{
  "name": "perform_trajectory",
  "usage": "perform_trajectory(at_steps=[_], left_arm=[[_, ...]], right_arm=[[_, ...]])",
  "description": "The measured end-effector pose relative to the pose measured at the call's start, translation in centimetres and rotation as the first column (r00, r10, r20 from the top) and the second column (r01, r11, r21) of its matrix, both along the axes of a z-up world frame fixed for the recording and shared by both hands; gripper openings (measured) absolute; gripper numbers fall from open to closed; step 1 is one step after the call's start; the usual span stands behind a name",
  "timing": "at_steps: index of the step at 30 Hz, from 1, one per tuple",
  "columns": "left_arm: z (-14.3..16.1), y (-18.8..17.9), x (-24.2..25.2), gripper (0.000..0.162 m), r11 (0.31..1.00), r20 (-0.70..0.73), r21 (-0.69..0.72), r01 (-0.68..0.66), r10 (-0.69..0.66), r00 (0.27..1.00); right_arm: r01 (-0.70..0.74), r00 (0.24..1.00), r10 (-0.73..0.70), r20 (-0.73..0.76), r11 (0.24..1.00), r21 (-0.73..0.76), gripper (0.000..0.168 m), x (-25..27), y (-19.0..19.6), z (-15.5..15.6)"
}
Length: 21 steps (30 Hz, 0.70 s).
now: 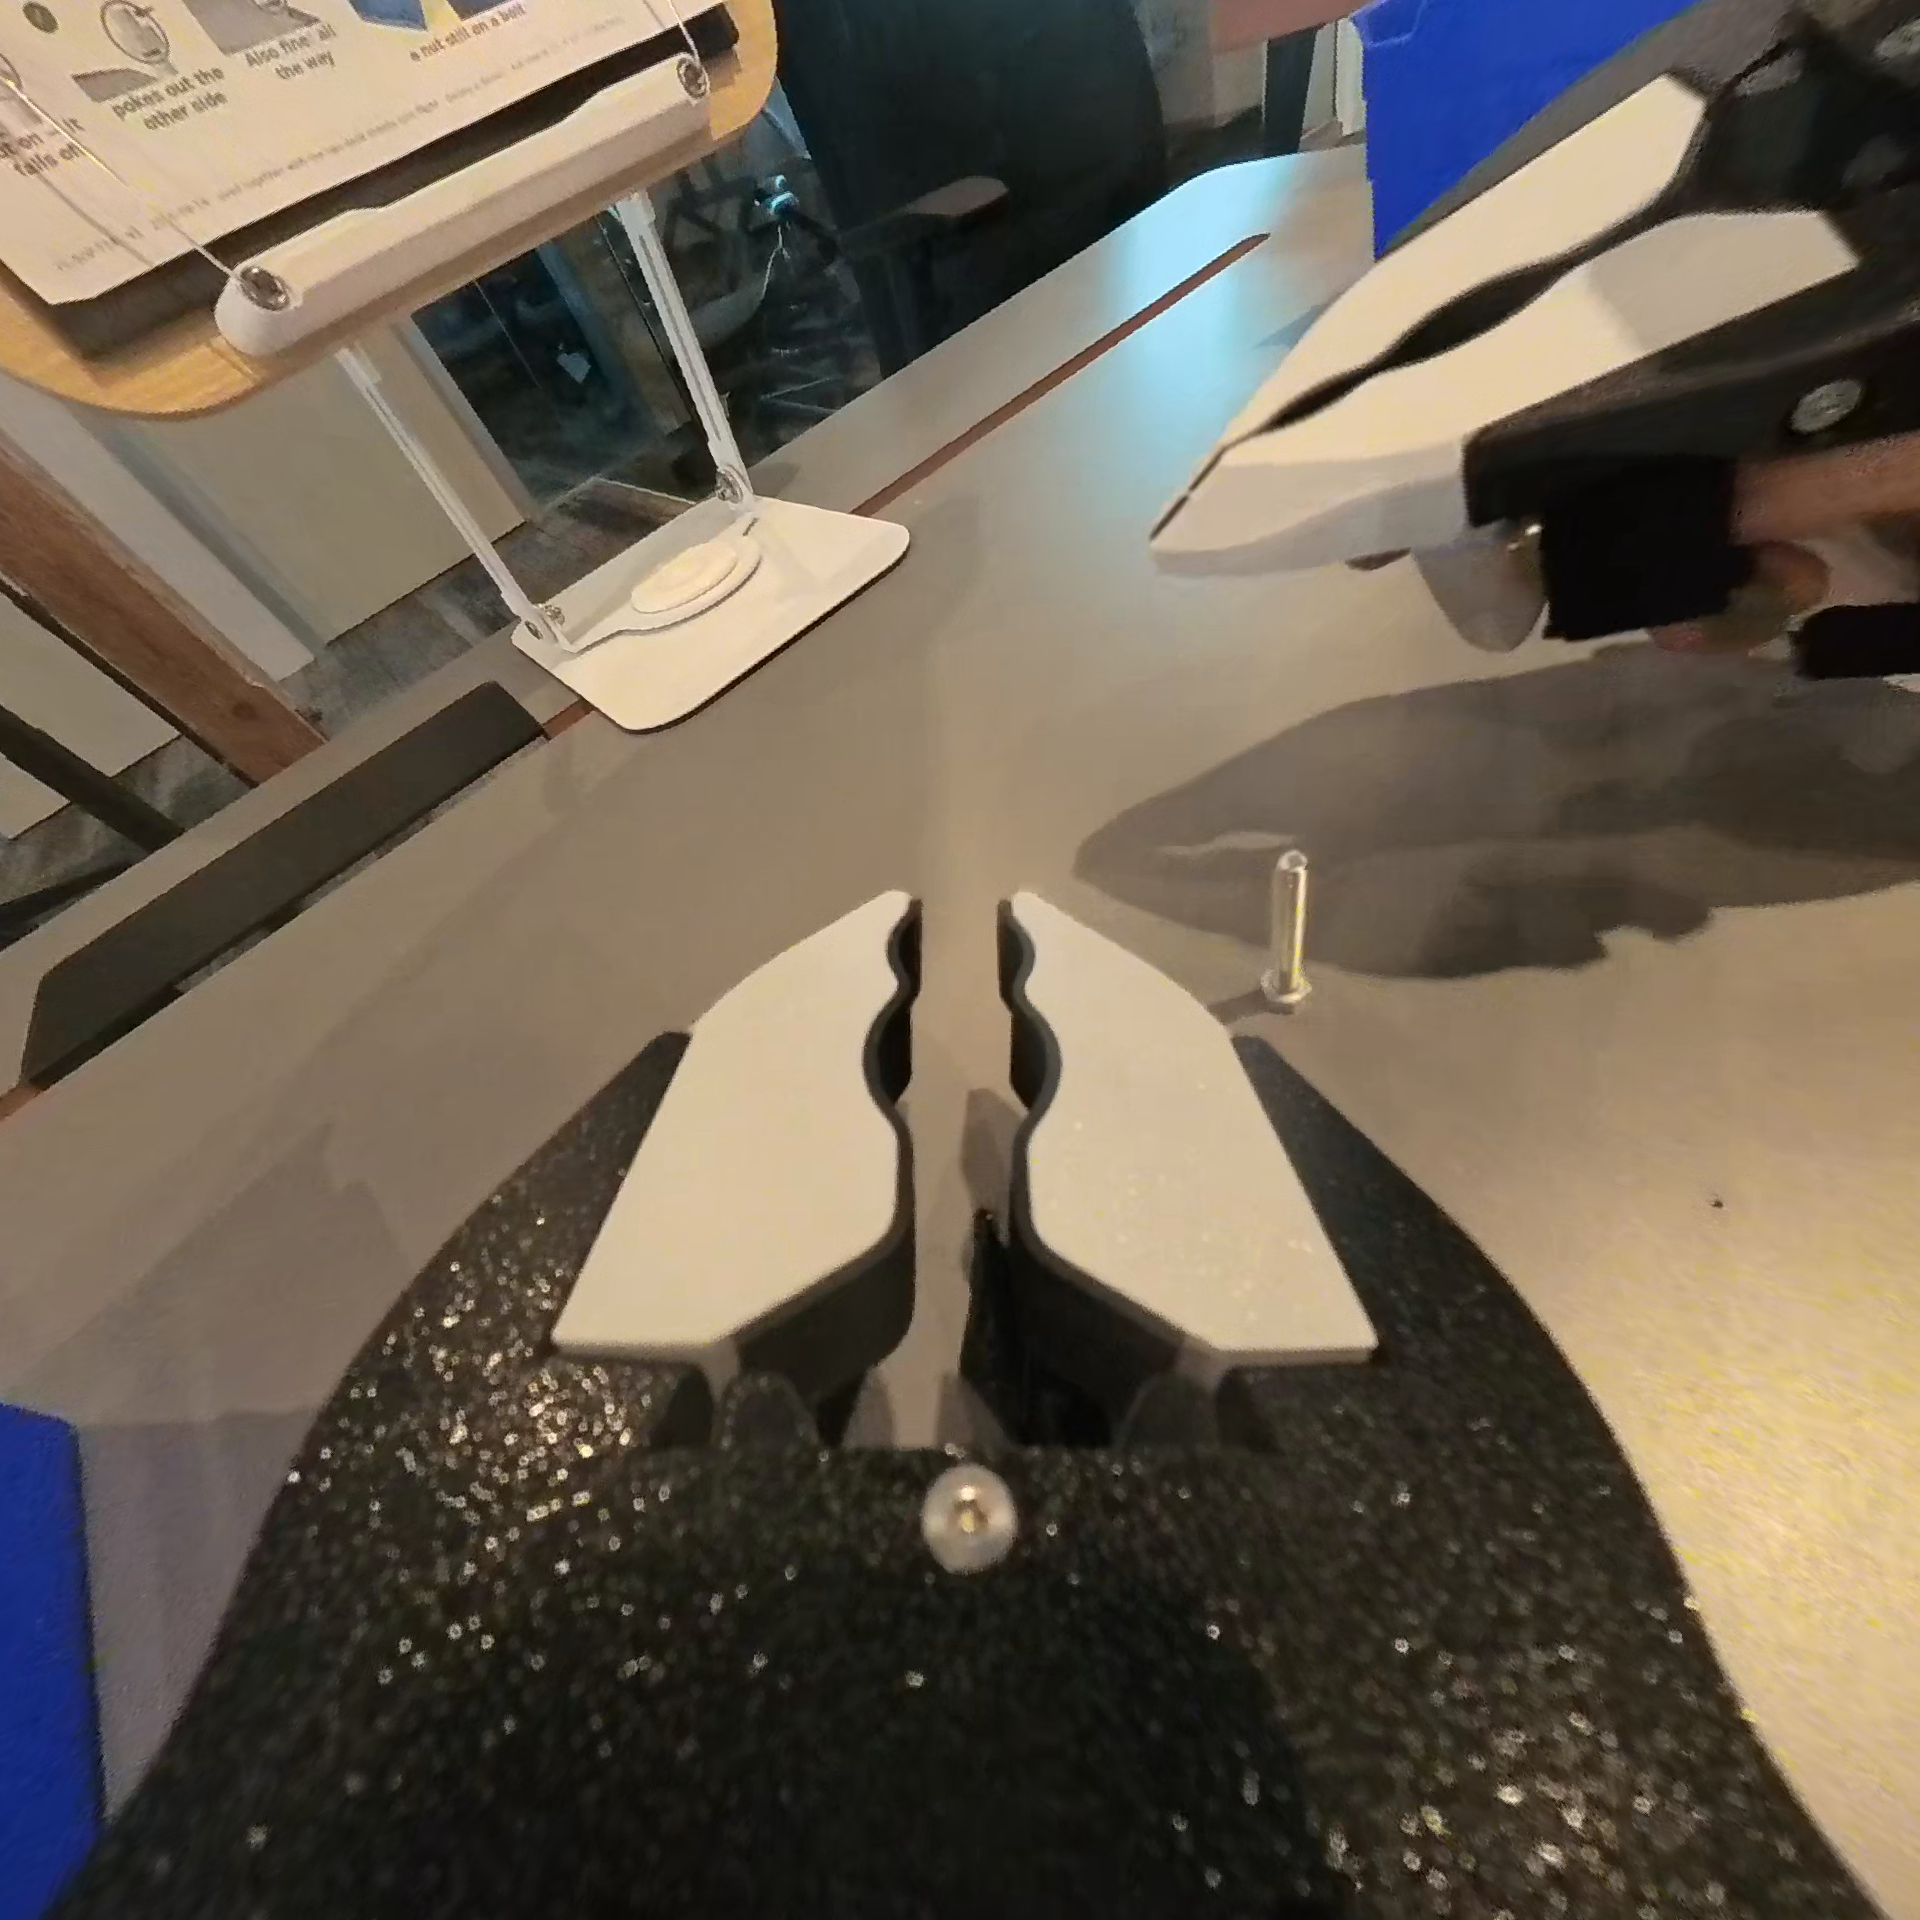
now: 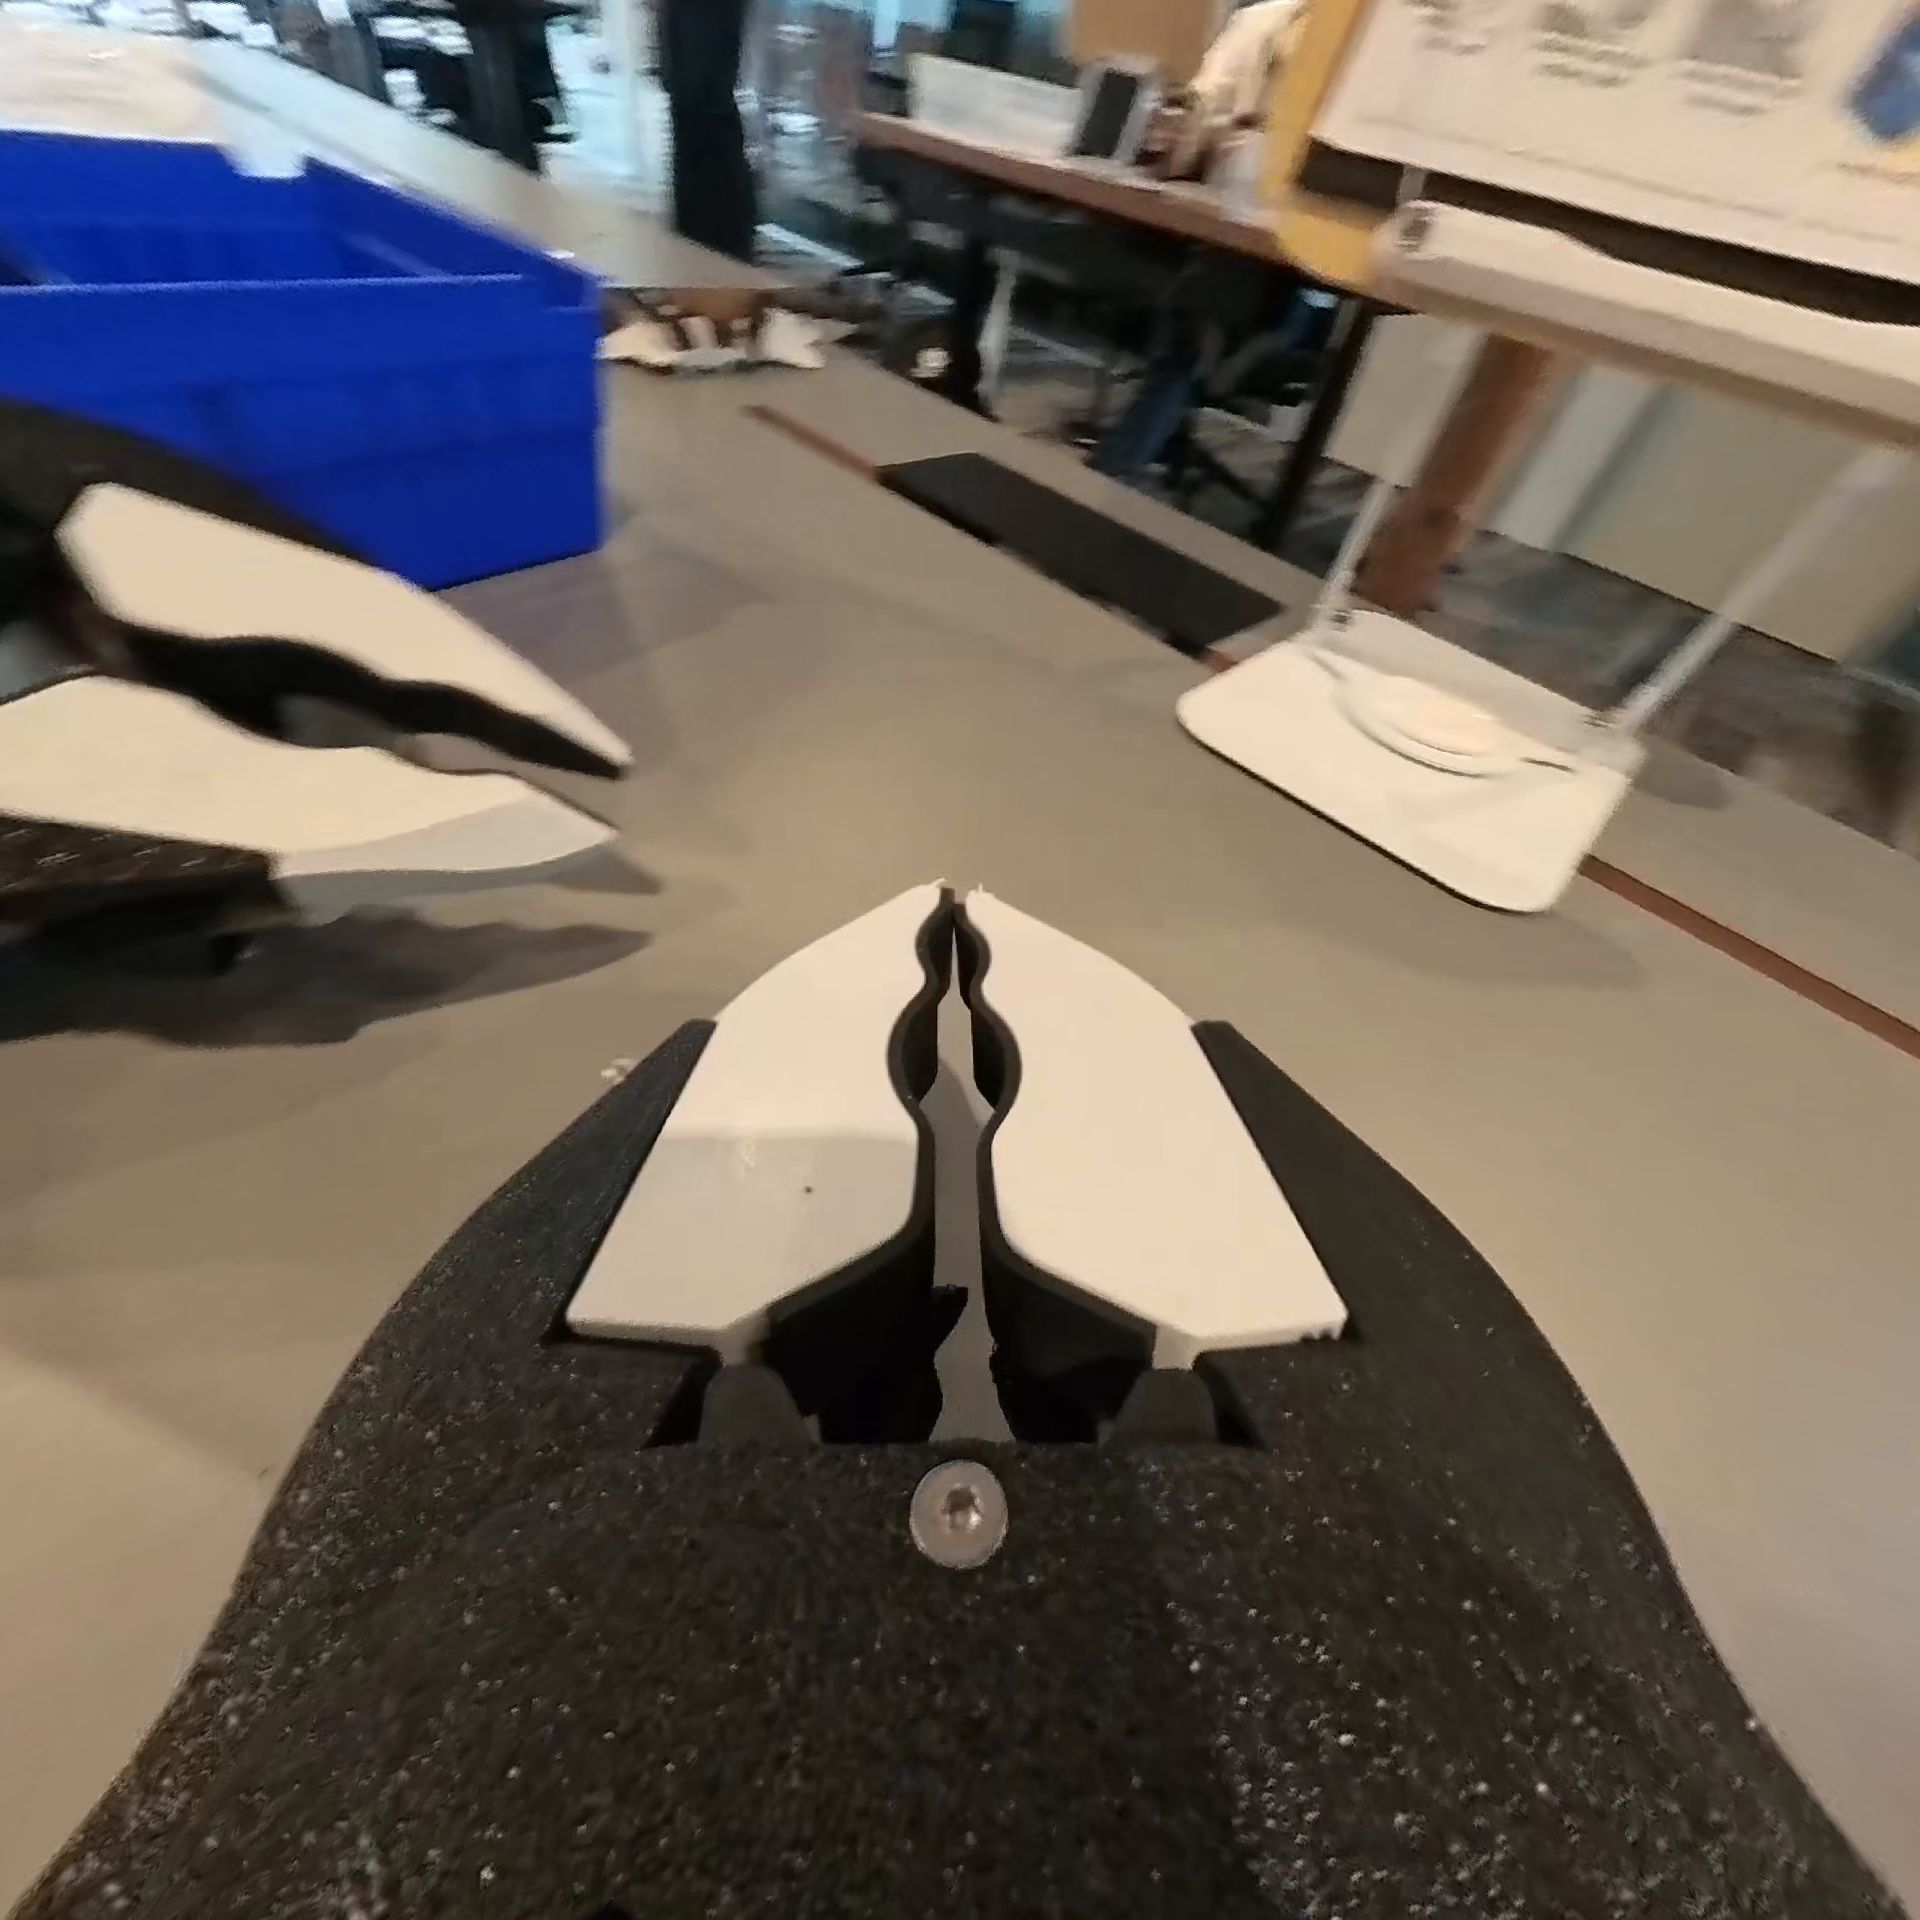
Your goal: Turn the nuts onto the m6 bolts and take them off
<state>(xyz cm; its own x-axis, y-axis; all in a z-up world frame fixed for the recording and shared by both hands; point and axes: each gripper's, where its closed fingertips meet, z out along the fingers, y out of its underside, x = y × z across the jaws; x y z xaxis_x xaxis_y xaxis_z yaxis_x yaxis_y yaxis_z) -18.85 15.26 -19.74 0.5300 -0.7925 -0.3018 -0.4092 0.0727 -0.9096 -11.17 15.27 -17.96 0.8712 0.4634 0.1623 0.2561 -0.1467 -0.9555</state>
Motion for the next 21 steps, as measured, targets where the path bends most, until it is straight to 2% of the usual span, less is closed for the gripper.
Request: perform_trajectory(at_steps=[10, 13, 15, 21], left_arm=[[0.7, -0.1, 0.0, 0.002, 1.000, 0.028, 0.029, 0.007, -0.008, 1.000], [1.0, -0.2, 0.0, 0.000, 0.997, 0.048, 0.072, 0.016, -0.020, 0.999], [1.7, -0.4, -0.3, 0.000, 0.996, 0.060, 0.091, 0.008, -0.013, 0.998], [9.6, -5.2, -5.0, 0.000, 0.986, 0.257, 0.165, -0.037, -0.007, 0.966]], right_arm=[[0.204, 0.979, -0.204, -0.014, 0.973, 0.109, 0.000, 2.9, 1.3, -0.1], [0.273, 0.960, -0.280, -0.019, 0.914, 0.301, 0.000, 4.1, 0.7, 1.9], [0.268, 0.958, -0.287, 0.002, 0.898, 0.349, 0.000, 4.0, 0.3, 2.3], [0.230, 0.954, -0.284, 0.095, 0.900, 0.371, 0.000, 3.1, 0.2, 1.8]])
